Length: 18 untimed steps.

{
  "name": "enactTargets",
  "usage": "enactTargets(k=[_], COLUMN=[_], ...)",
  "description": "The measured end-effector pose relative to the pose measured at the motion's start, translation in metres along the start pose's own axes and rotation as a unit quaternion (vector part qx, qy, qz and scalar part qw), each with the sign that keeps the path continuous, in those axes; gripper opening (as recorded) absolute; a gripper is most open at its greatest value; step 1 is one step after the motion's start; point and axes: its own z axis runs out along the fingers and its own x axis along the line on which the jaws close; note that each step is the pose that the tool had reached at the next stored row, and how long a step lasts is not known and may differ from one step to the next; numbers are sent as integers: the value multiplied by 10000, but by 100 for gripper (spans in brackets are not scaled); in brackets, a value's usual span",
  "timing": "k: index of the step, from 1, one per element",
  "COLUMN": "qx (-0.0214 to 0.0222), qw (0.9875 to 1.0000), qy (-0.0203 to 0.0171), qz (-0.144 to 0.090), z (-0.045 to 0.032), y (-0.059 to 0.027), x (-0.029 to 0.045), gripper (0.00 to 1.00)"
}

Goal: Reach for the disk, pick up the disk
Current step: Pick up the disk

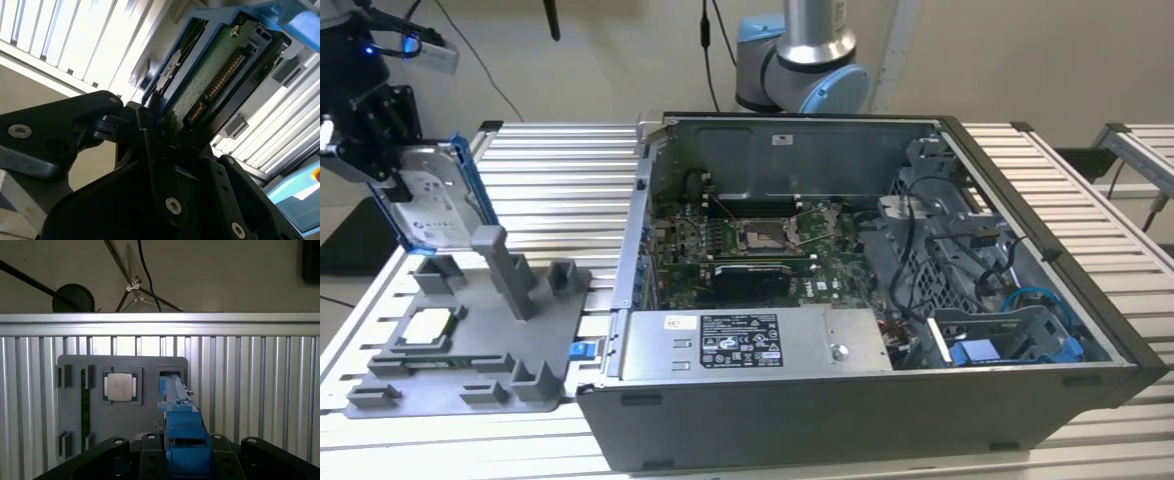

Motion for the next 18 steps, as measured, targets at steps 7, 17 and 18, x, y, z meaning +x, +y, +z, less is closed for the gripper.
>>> enactTargets(k=[7,17,18], qx=[8,12,23], qw=[10000,10000,9999], qy=[1,4,5], qz=[-33,-79,-102], z=[-155,-248,-249], y=[9,14,14], x=[1,2,1], gripper=[0,0,0])
